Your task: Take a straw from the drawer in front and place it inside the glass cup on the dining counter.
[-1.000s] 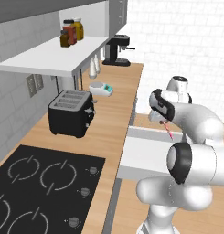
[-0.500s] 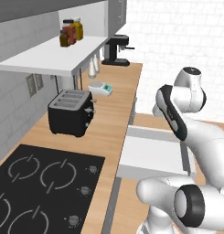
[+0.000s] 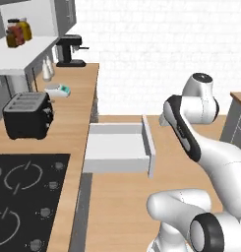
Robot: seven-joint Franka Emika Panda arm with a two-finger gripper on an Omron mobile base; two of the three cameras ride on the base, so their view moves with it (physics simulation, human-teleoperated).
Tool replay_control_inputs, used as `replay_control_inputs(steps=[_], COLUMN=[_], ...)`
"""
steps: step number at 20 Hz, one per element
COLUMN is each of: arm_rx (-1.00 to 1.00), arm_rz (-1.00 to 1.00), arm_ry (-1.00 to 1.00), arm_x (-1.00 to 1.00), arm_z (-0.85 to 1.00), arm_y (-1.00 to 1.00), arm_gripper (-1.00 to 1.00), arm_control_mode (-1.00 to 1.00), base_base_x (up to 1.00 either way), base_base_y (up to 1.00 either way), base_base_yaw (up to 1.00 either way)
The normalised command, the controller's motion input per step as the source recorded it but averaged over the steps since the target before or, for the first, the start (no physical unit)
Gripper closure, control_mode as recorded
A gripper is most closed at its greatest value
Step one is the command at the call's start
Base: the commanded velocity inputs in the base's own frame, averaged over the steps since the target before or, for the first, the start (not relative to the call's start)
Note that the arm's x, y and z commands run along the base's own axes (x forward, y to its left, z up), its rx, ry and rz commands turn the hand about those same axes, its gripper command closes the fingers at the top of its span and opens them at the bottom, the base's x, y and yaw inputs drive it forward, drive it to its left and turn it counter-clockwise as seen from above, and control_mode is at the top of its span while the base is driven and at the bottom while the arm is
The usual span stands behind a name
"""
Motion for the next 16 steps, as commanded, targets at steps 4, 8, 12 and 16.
replay_control_inputs(steps=[4, 8, 12, 16], arm_rx=[0.00, 0.00, 0.00, 0.00], arm_rz=[0.00, 0.00, 0.00, 0.00], arm_ry=[0.00, 0.00, 0.00, 0.00], arm_x=[0.00, 0.00, 0.00, 0.00], arm_z=[0.00, 0.00, 0.00, 0.00], arm_y=[0.00, 0.00, 0.00, 0.00], arm_gripper=[1.00, 1.00, 1.00, 1.00], arm_control_mode=[1.00, 1.00, 1.00, 1.00], base_base_x=[-0.15, -0.25, -0.92, -1.00], base_base_y=[-0.73, -0.88, -0.65, -0.58], base_base_yaw=[-0.65, -0.33, 0.08, 0.21])
